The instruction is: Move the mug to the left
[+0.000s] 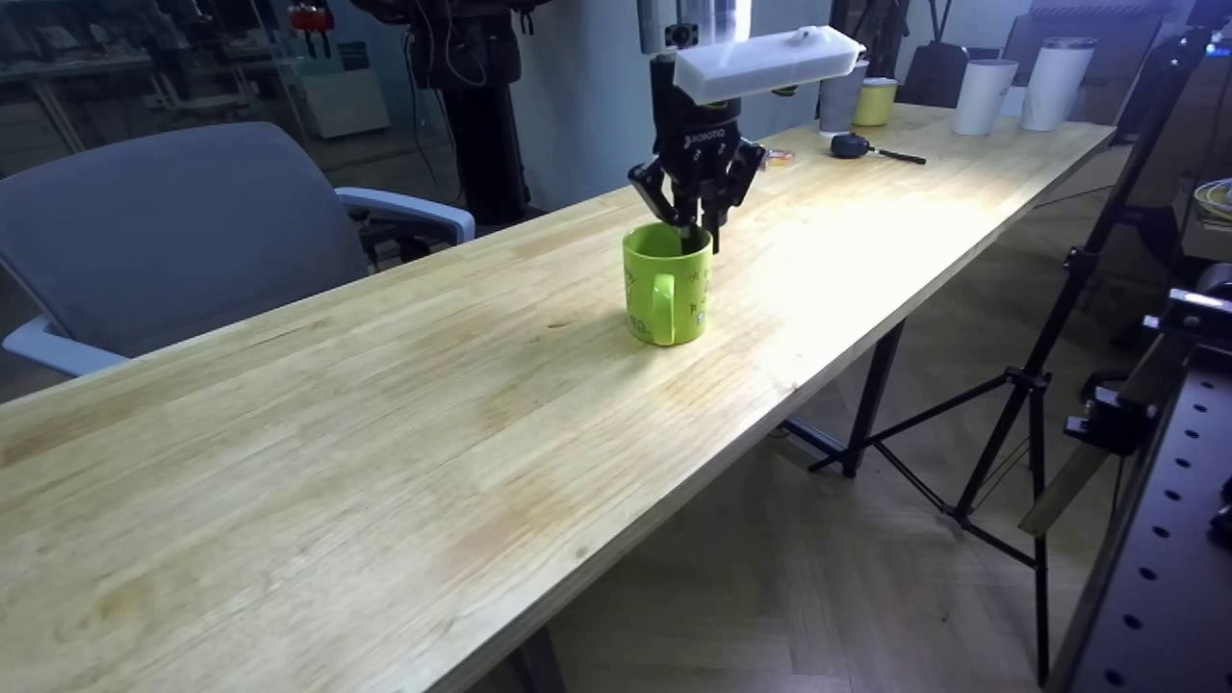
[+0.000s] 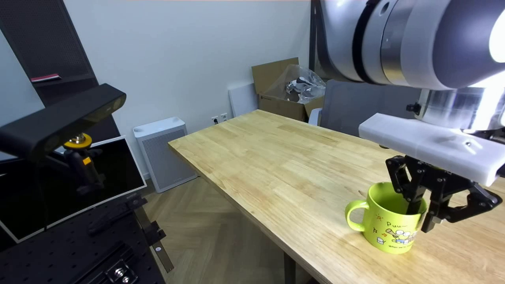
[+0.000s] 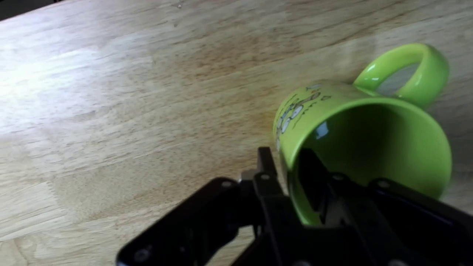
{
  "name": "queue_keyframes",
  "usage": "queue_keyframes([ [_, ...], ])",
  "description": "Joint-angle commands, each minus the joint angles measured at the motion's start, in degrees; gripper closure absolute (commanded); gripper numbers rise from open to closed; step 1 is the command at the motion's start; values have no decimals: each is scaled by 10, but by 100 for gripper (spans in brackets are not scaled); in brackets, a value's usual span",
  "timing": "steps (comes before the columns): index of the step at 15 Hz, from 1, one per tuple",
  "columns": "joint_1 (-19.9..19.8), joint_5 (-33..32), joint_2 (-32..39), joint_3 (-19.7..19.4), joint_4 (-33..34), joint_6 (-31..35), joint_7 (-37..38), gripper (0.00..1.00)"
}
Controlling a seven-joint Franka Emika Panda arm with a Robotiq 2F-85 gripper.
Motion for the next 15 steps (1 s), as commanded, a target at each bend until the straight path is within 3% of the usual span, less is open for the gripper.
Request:
queue_keyframes([
  [1, 11, -17, -2, -15, 0, 9, 35, 44],
  [7, 24, -36, -30, -33, 6, -9, 57, 4],
  [9, 26, -35, -50, -32, 7, -20, 59, 0],
  [15, 26, -36, -123, -26, 9, -89, 67, 0],
])
